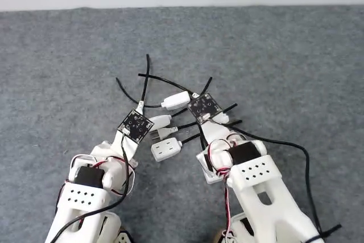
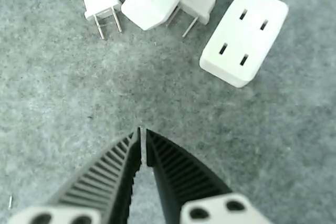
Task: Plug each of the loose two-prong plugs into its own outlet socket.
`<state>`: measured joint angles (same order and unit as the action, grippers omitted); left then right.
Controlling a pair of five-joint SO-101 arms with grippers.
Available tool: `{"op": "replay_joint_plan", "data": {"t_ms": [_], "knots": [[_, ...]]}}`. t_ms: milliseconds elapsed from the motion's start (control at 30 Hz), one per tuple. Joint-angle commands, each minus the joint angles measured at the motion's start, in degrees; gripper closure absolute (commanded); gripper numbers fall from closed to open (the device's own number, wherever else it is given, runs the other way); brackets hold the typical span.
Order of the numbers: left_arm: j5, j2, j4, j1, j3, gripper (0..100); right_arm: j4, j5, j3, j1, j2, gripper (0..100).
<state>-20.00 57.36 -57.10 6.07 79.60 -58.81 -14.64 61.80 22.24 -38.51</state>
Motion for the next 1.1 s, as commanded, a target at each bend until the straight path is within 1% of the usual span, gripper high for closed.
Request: {"op": "replay_joint_plan", "data": {"t_ms": [0,100,200,300,367,433,567,633,967,1067], "knots": [[0.26,1.05,1.05,-0.35,-0.66,99,0.04,-3.43,2.64,-0.57,8.57,99.1],[0.35,1.05,1.05,-0.44,-0.66,99,-1.27,-6.24,-0.44,-0.92,17.98,99.1],[0.35,1.05,1.05,-0.44,-0.66,99,-3.56,-5.45,-6.68,-2.24,26.51,99.1],[0.35,1.05,1.05,-0.44,-0.66,99,-4.79,-2.02,-10.81,-1.80,31.08,98.6],[0.35,1.05,1.05,-0.44,-0.66,99,-4.44,-0.35,-11.87,-1.80,31.78,98.6],[0.35,1.05,1.05,-0.44,-0.66,99,-4.35,0.44,-12.04,-1.71,31.25,96.4],[0.35,1.05,1.05,-0.44,-0.66,99,-4.79,2.73,-12.04,-1.71,30.29,85.5],[0.35,1.05,1.05,-0.44,-0.66,99,-4.97,2.90,-11.96,-1.71,29.67,82.2],[0.26,1.05,1.05,-0.44,-0.66,99,-6.55,2.99,-11.87,-2.24,28.79,74.7],[0.18,1.05,1.05,-0.44,-0.66,99,-6.11,2.55,-11.25,-2.42,28.88,75.7]]}}
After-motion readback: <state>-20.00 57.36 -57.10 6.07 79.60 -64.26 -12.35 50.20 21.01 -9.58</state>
